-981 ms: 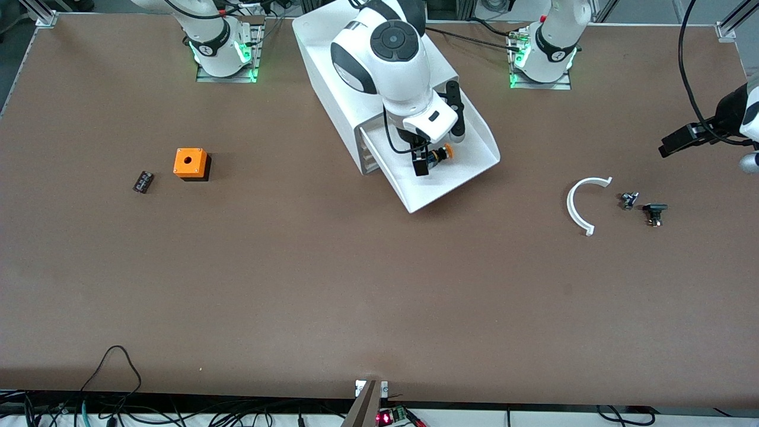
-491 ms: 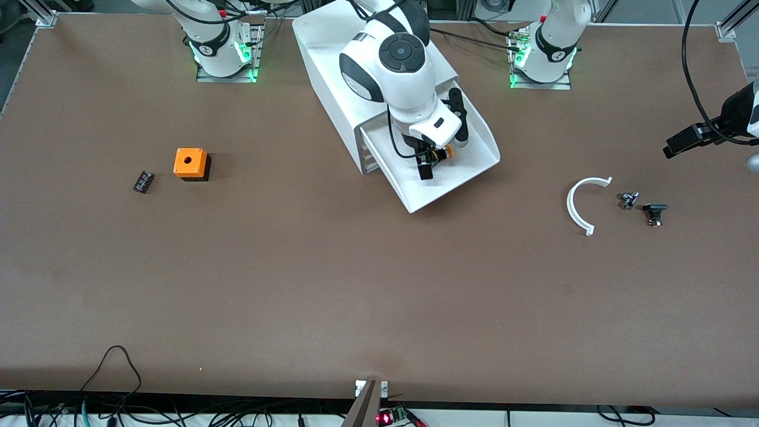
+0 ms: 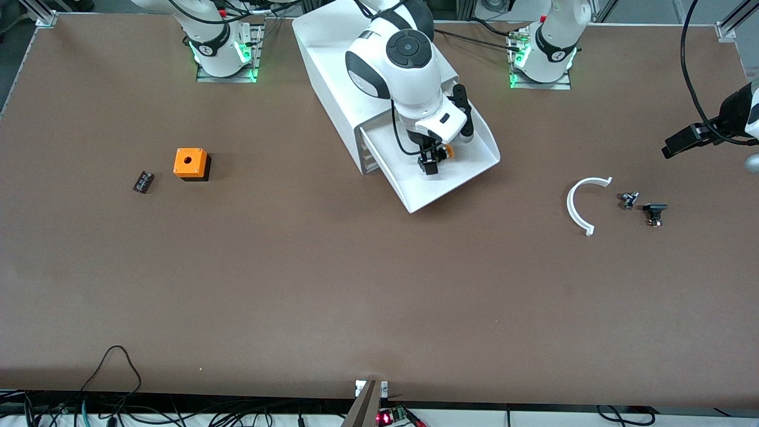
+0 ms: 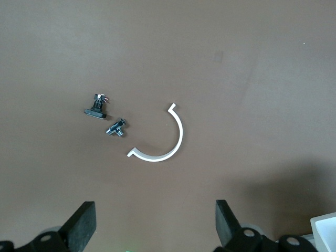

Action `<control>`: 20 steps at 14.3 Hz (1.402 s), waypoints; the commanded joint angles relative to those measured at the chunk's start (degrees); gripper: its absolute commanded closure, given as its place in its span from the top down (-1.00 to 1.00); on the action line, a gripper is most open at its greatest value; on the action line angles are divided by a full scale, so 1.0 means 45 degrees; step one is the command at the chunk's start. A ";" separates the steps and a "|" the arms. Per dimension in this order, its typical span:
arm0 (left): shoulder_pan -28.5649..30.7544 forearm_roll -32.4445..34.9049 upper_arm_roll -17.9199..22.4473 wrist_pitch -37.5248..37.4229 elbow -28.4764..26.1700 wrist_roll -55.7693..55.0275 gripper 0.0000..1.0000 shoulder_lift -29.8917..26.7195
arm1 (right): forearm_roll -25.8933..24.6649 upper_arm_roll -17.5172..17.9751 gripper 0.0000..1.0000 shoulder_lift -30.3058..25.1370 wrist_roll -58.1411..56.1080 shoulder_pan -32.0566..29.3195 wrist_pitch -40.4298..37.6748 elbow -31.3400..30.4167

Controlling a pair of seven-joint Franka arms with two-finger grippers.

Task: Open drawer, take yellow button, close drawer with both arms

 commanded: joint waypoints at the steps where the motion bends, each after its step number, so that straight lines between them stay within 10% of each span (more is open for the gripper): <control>1: -0.0055 0.0311 -0.0091 0.0031 0.0226 -0.0083 1.00 0.0123 | -0.0302 -0.0095 0.30 0.0274 -0.0117 0.0123 -0.0171 0.0516; 9: -0.0095 -0.0097 -0.0111 0.0868 -0.0008 -0.0471 1.00 0.0454 | -0.1005 -0.0056 -0.44 0.0255 -0.0117 0.0299 -0.0054 0.0458; 20: -0.0095 -0.1114 -0.2101 0.5494 -0.2895 -0.3985 1.00 0.1002 | -0.0986 -0.0016 -0.68 -0.1384 0.2669 -0.0110 0.0238 0.0477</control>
